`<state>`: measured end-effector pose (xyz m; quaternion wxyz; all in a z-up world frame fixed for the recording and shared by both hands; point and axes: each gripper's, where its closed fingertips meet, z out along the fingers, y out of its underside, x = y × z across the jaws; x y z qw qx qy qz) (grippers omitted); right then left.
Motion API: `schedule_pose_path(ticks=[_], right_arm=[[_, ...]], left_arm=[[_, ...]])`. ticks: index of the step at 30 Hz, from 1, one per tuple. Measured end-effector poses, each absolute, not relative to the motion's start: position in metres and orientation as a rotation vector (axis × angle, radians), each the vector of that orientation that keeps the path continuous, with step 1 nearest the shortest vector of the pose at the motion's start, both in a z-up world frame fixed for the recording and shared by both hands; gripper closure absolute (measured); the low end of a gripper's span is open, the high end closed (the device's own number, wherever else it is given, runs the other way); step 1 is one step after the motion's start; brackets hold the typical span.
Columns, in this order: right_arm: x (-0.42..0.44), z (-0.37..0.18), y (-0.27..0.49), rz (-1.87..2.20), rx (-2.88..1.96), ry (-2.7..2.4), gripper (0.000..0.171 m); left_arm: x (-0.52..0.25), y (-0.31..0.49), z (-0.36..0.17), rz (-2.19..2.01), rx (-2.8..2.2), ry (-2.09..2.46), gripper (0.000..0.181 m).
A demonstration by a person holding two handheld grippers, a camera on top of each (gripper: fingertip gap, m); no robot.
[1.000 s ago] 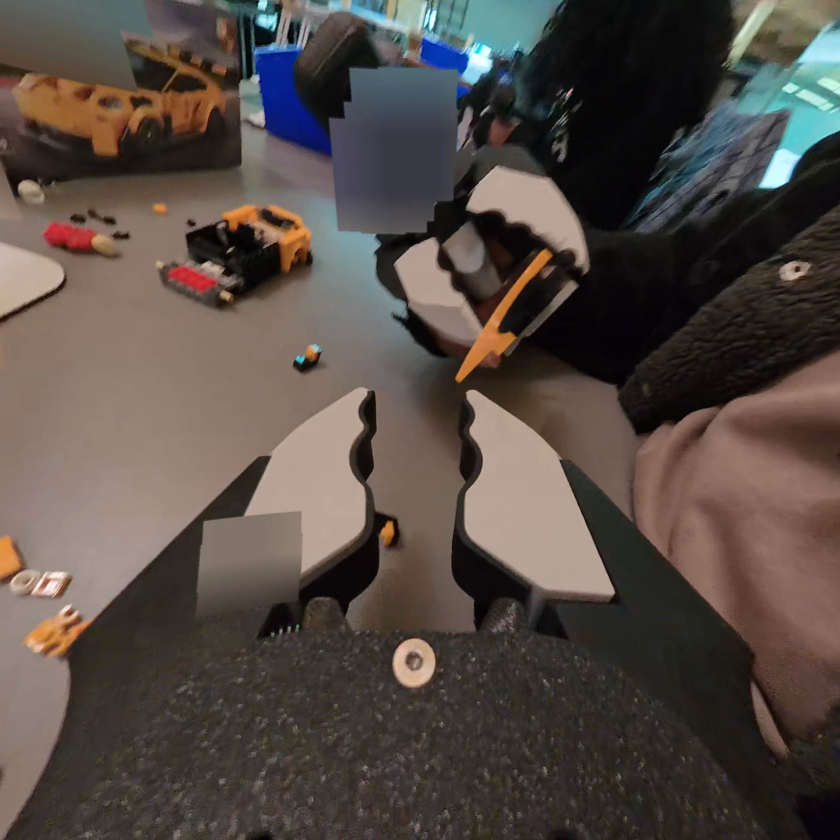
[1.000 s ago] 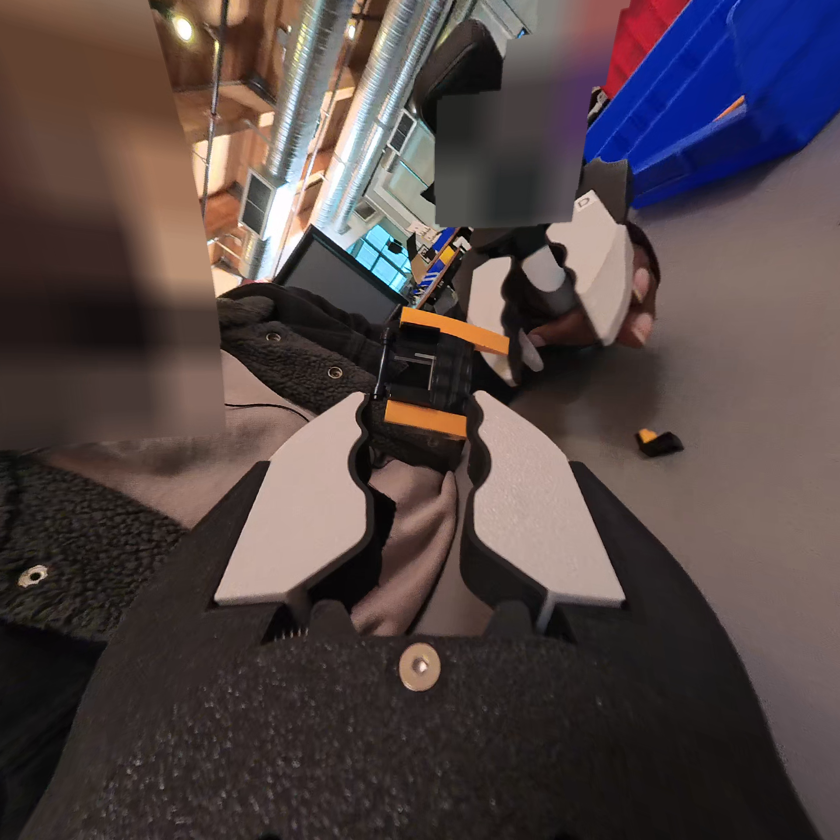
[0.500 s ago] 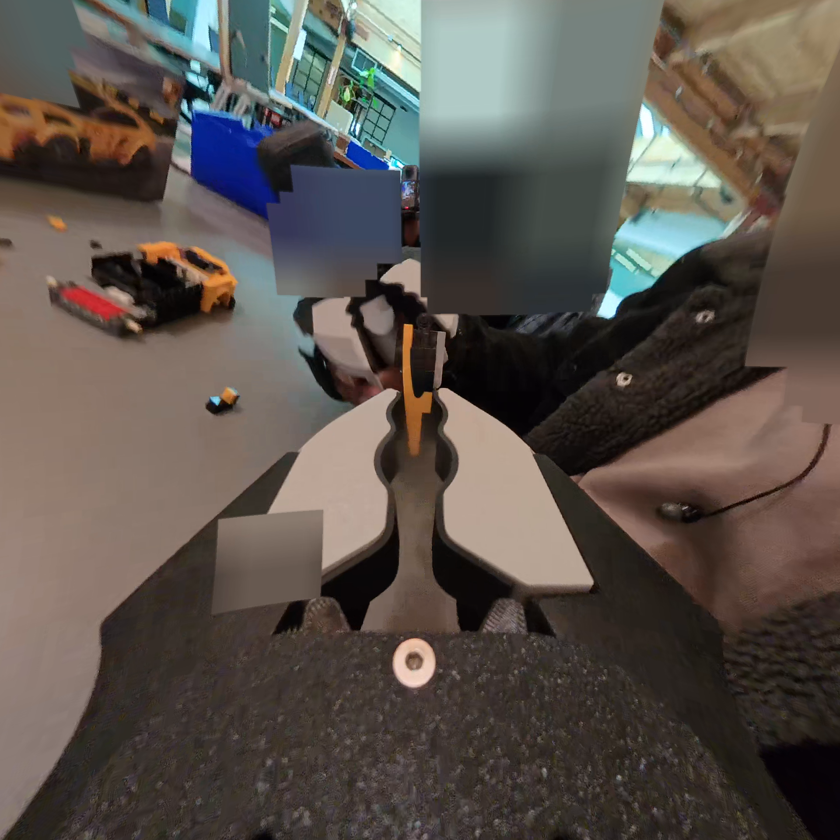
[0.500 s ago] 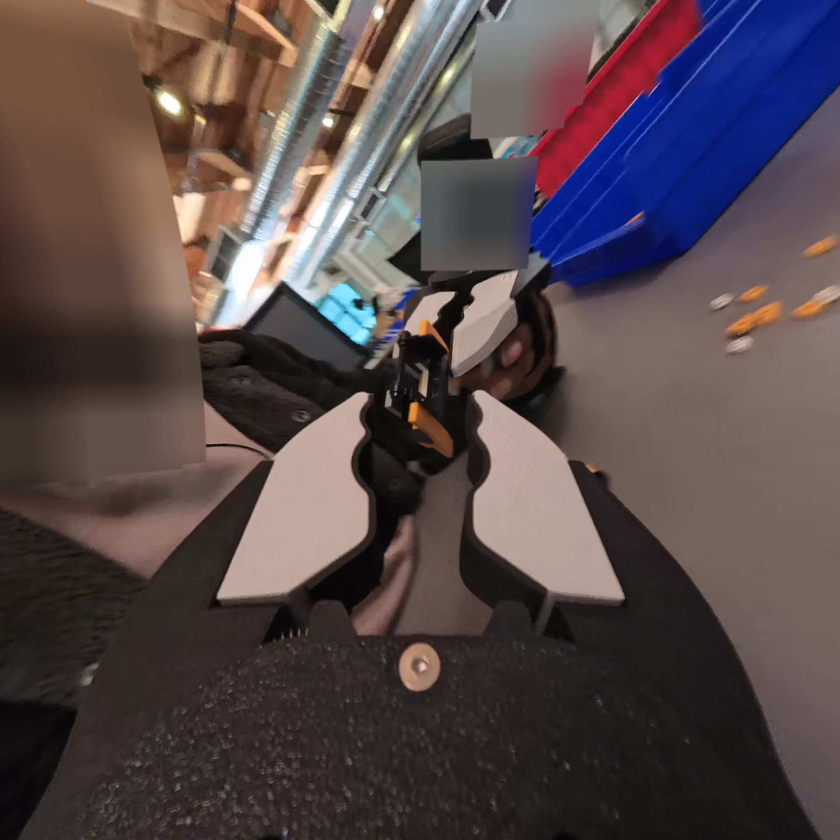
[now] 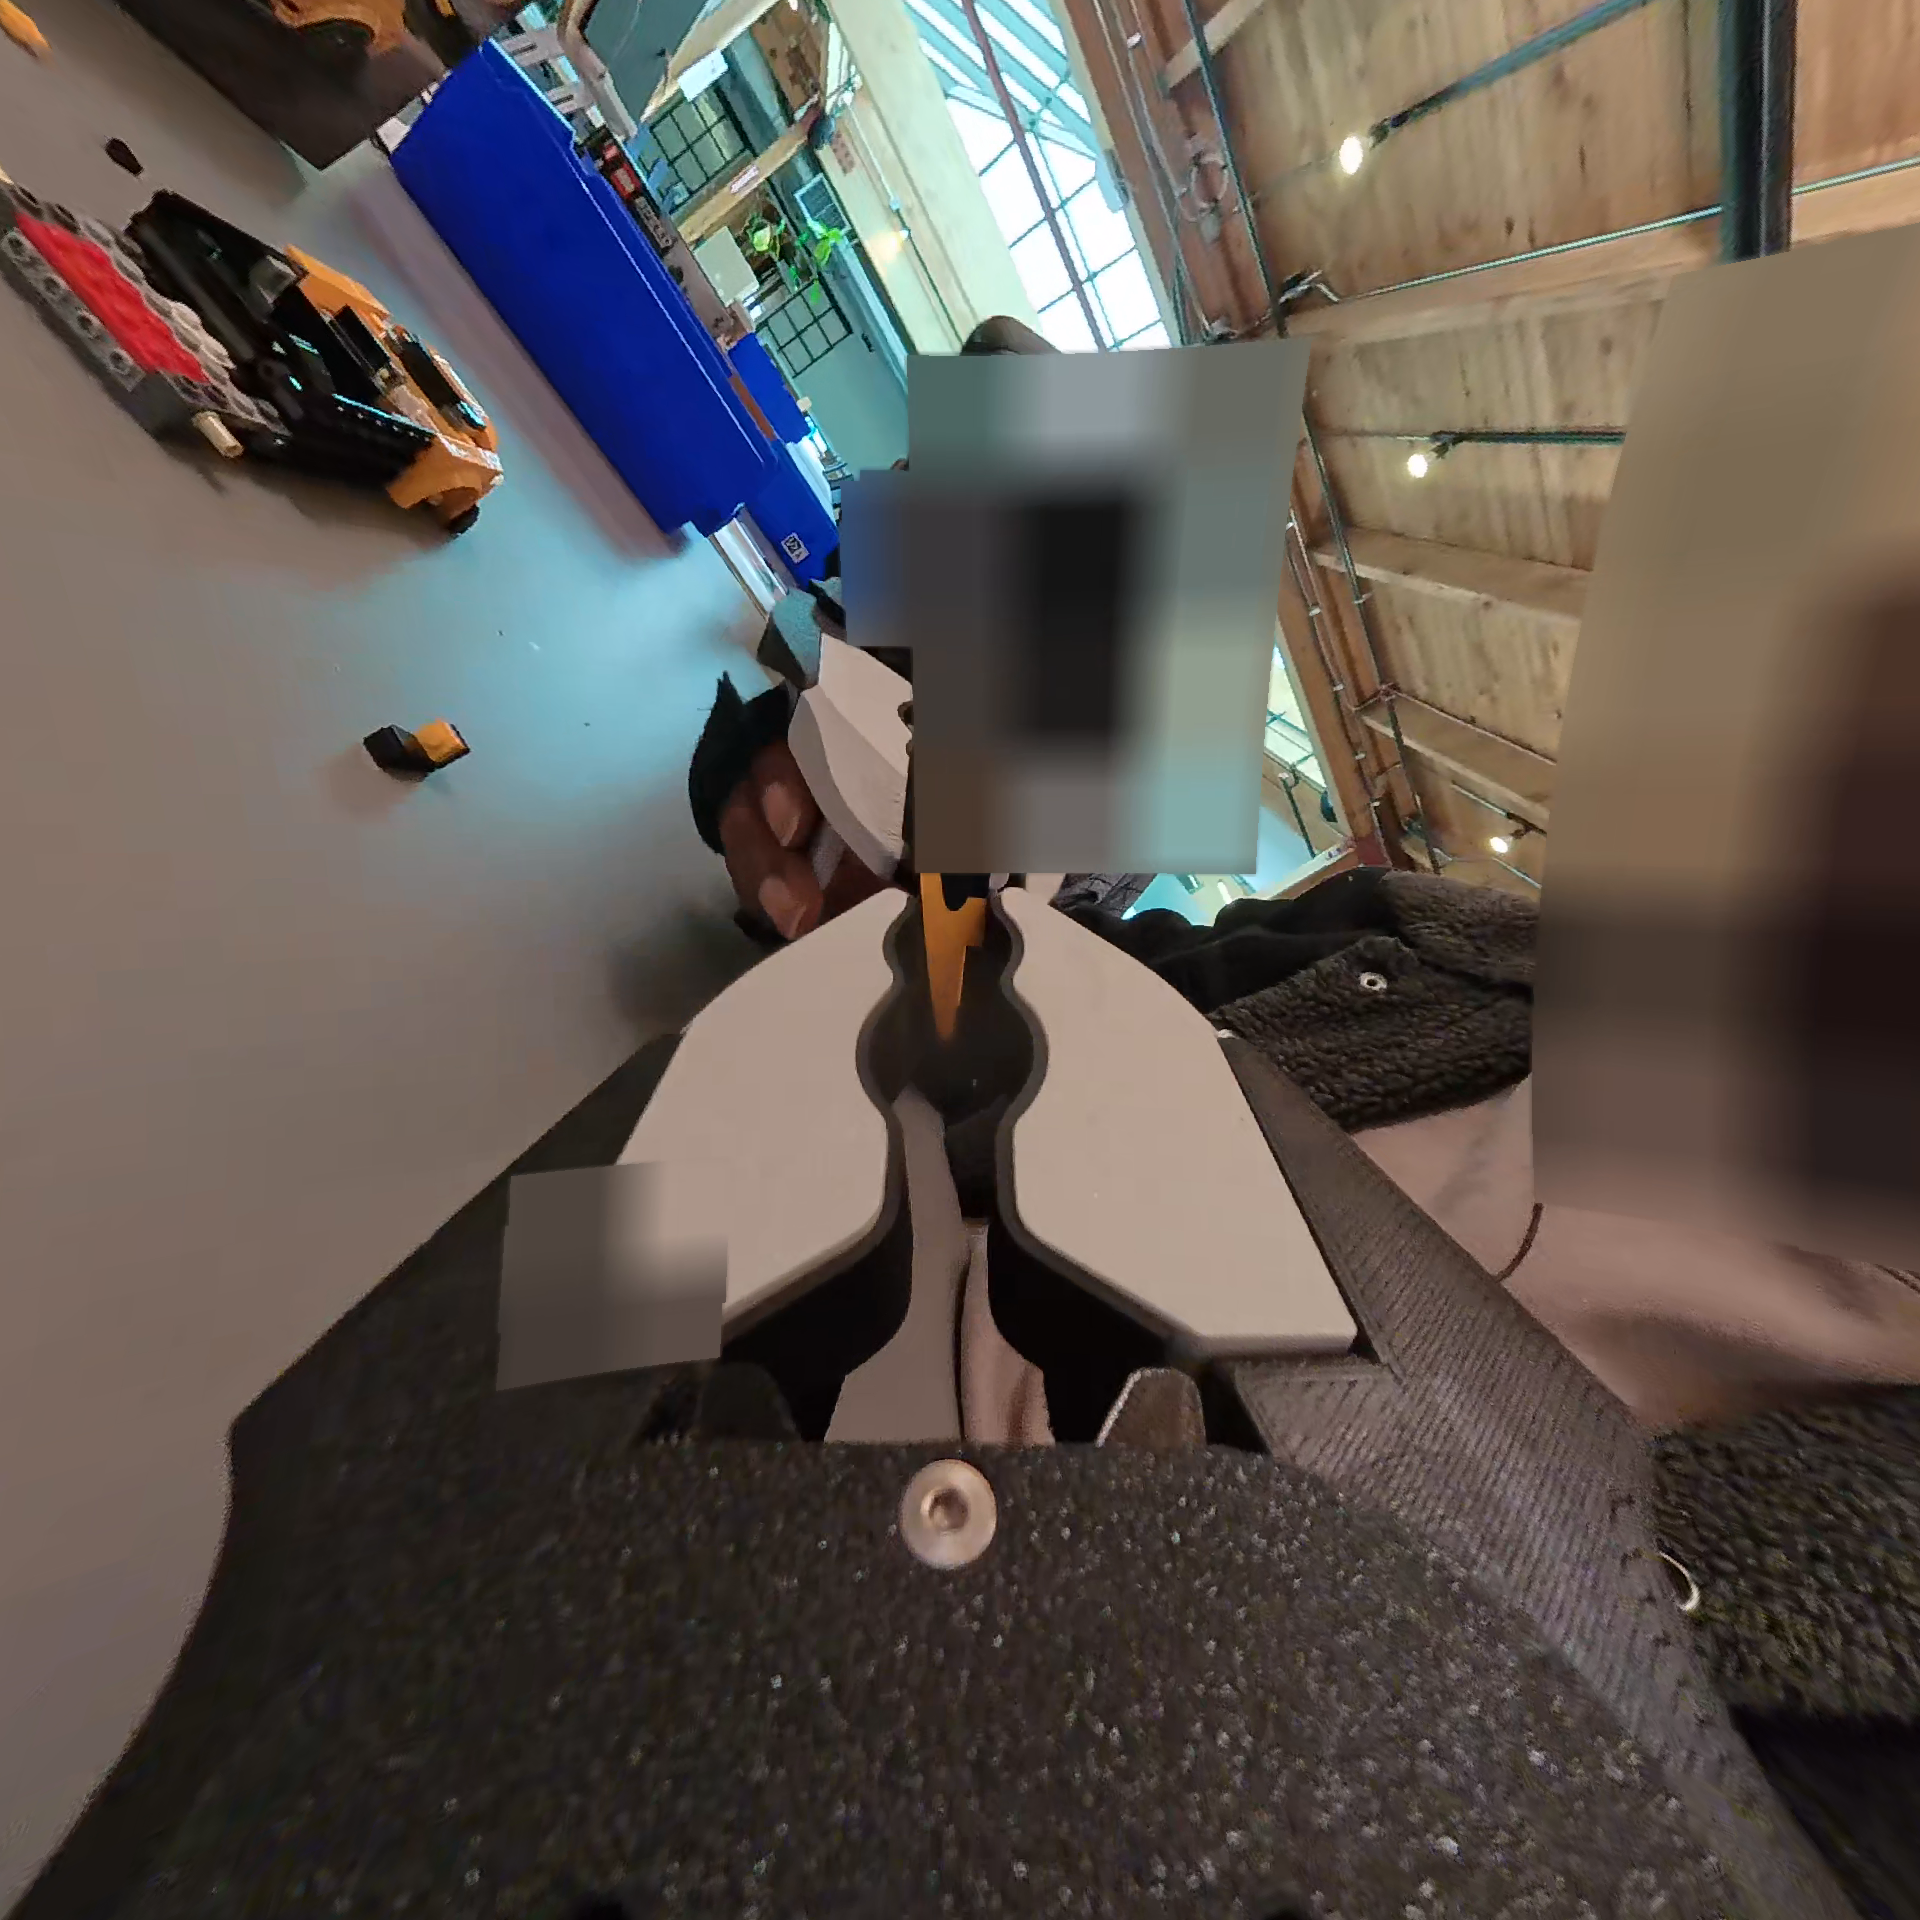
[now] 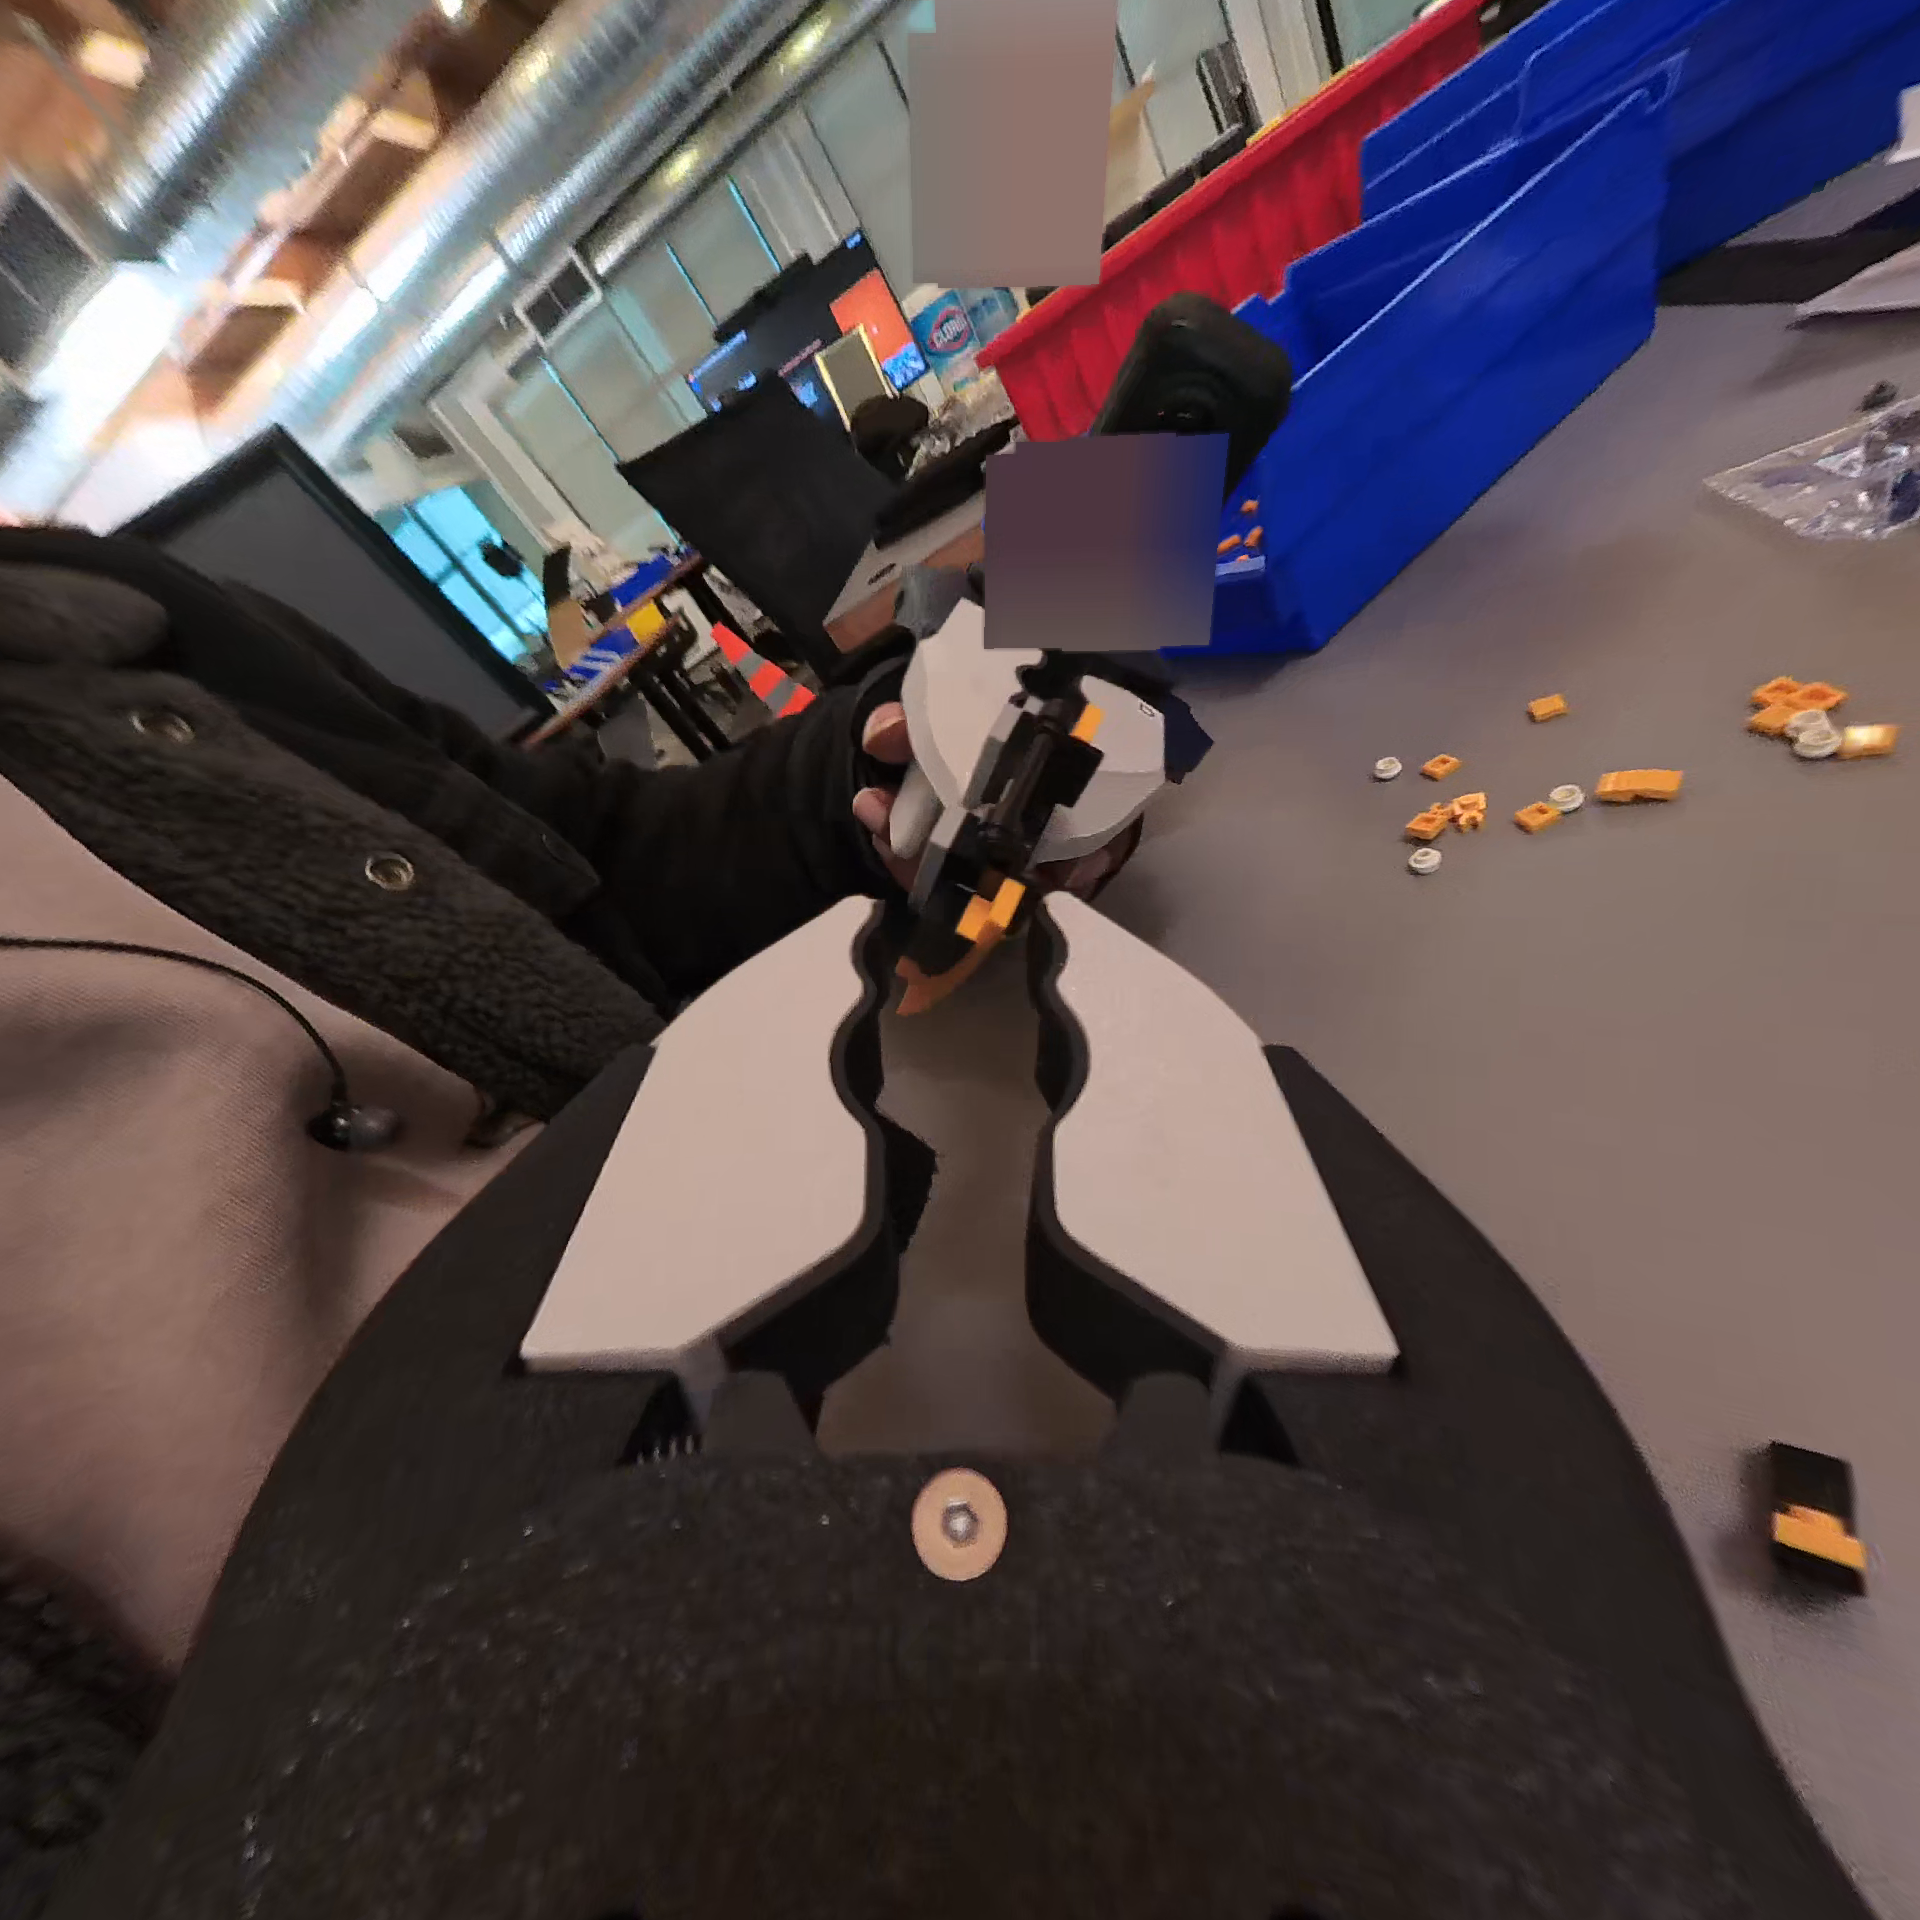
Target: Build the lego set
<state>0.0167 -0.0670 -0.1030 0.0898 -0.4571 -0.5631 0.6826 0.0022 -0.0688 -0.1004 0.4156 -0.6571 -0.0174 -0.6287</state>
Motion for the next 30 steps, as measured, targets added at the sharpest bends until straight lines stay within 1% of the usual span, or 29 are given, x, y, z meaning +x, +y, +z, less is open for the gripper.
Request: schedule_pose_path(ticks=[1, 4, 8, 11, 15, 17, 25, 26, 28, 30], right_arm=[[0.015, -0.104, -0.065, 2.047, -1.390, -1.652, 0.149], [0.012, -0.108, -0.063, 2.084, -1.482, -1.607, 0.151], [0.011, -0.102, -0.056, 2.128, -1.515, -1.527, 0.152], [0.011, -0.097, -0.039, 2.087, -1.546, -1.455, 0.152], [0.011, -0.098, -0.018, 1.995, -1.633, -1.383, 0.152], [0.013, -0.101, -0.012, 1.990, -1.687, -1.338, 0.152], [0.025, -0.113, -0.005, 2.004, -1.786, -1.273, 0.152], [0.025, -0.112, -0.005, 2.008, -1.785, -1.272, 0.152], [0.026, -0.111, -0.006, 2.008, -1.775, -1.282, 0.152], [0.026, -0.112, -0.007, 2.009, -1.771, -1.289, 0.152]], left_arm=[[0.002, -0.068, -0.101, -1.574, -1.651, -0.046, 0.171], [-0.001, -0.065, -0.104, -1.554, -1.658, -0.074, 0.171], [-0.005, -0.064, -0.105, -1.377, -1.703, 0.005, 0.163], [-0.014, -0.064, -0.117, -1.083, -1.850, 0.134, 0.158], [-0.033, -0.080, -0.172, -0.560, -2.241, 0.418, 0.159], [-0.032, -0.088, -0.185, -0.422, -2.334, 0.542, 0.159], [-0.011, -0.096, -0.210, -0.213, -2.462, 0.869, 0.160], [-0.010, -0.095, -0.212, -0.211, -2.466, 0.879, 0.161], [-0.009, -0.091, -0.212, -0.205, -2.457, 0.877, 0.172], [-0.011, -0.090, -0.211, -0.200, -2.443, 0.867, 0.172]])
